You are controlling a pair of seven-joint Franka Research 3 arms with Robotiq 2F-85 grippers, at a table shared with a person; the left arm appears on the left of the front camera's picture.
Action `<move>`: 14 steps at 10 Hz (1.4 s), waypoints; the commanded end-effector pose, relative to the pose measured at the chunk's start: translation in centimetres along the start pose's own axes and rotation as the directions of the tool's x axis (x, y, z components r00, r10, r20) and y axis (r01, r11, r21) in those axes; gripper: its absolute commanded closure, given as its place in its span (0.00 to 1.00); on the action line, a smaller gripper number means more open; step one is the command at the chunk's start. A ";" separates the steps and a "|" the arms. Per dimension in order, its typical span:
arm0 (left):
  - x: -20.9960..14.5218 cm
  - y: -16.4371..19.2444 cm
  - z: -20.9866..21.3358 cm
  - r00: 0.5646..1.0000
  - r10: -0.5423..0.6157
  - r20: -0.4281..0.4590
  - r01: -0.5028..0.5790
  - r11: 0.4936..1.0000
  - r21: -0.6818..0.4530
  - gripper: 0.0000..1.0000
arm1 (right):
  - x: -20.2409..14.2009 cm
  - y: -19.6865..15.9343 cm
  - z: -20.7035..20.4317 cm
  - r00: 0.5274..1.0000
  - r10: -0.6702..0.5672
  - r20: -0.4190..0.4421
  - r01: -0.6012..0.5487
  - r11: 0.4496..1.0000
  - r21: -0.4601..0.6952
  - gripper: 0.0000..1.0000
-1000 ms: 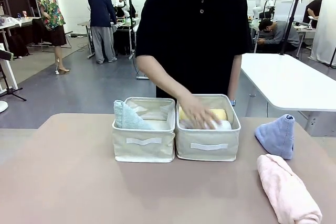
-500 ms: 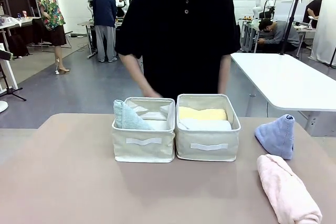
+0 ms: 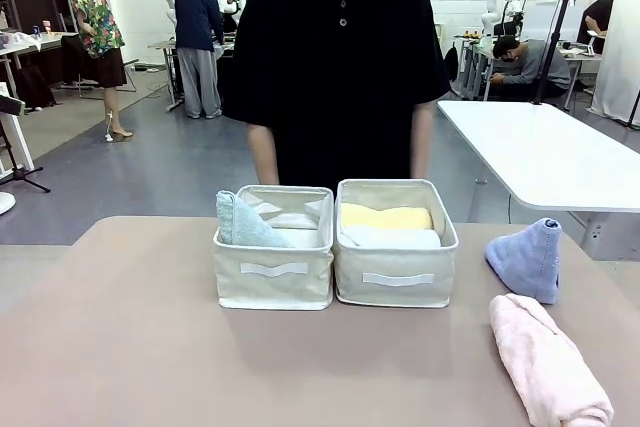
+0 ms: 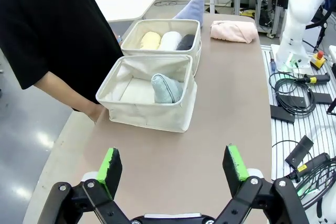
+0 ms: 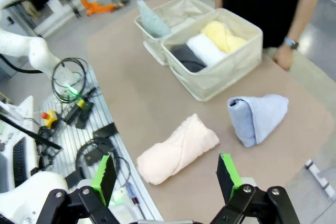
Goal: Sort the towels based on their folding style.
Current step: Pick up another triangle-folded towel from the table and place it in the left Fabric basket.
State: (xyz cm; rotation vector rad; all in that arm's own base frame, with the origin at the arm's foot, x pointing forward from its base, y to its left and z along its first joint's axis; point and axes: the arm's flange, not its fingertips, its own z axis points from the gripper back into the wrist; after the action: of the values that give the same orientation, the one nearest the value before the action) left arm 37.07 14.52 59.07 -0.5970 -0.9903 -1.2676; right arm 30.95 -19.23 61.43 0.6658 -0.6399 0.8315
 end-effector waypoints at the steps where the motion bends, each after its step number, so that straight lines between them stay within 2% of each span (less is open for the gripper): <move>1: -0.1 0.1 0.1 1.000 -0.020 0.017 0.020 1.000 -0.001 0.00 | 1.7 0.4 -4.4 0.987 -0.077 -0.140 0.061 0.991 -0.116 0.00; 3: -0.1 0.1 0.1 1.000 -0.020 0.017 0.020 1.000 -0.001 0.00 | 4.0 0.4 -10.2 0.958 -0.186 -0.217 0.121 0.952 -0.280 0.00; 5: -0.1 0.1 0.1 1.000 -0.020 0.017 0.020 1.000 -0.001 0.00 | 5.0 1.9 -16.3 0.933 -0.213 -0.290 0.074 0.903 -0.424 0.00; 8: -0.1 0.1 0.1 1.000 -0.020 0.017 0.020 1.000 -0.001 0.00 | 5.3 3.0 -24.2 0.876 -0.212 -0.434 0.005 0.903 -0.430 0.00; 9: -0.1 0.1 0.1 1.000 -0.020 0.017 0.020 1.000 -0.001 0.00 | 4.9 3.9 -23.5 0.845 -0.231 -0.481 0.022 0.916 -0.402 0.00; 10: -0.1 0.1 0.1 1.000 -0.020 0.017 0.020 1.000 -0.001 0.00 | 4.0 6.6 -17.0 0.793 -0.212 -0.571 -0.012 0.932 -0.362 0.00; 11: -0.1 0.1 0.1 1.000 -0.020 0.017 0.020 1.000 -0.001 0.00 | 2.0 10.0 -7.0 0.842 -0.135 -0.523 -0.041 0.950 -0.311 0.00; 12: -0.1 0.1 0.1 1.000 -0.020 0.017 0.020 1.000 -0.001 0.00 | -0.1 11.4 -1.4 0.878 -0.127 -0.461 -0.028 0.948 -0.316 0.00; 14: -0.1 0.1 0.1 1.000 -0.020 0.017 0.020 1.000 -0.001 0.00 | -1.5 11.9 1.8 0.907 -0.116 -0.404 -0.010 0.955 -0.295 0.00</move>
State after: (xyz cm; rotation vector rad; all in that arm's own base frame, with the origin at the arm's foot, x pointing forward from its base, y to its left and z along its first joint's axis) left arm 37.12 14.57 59.08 -0.5964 -0.9867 -1.2684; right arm 17.23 -15.67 63.73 0.2048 -0.3422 0.7620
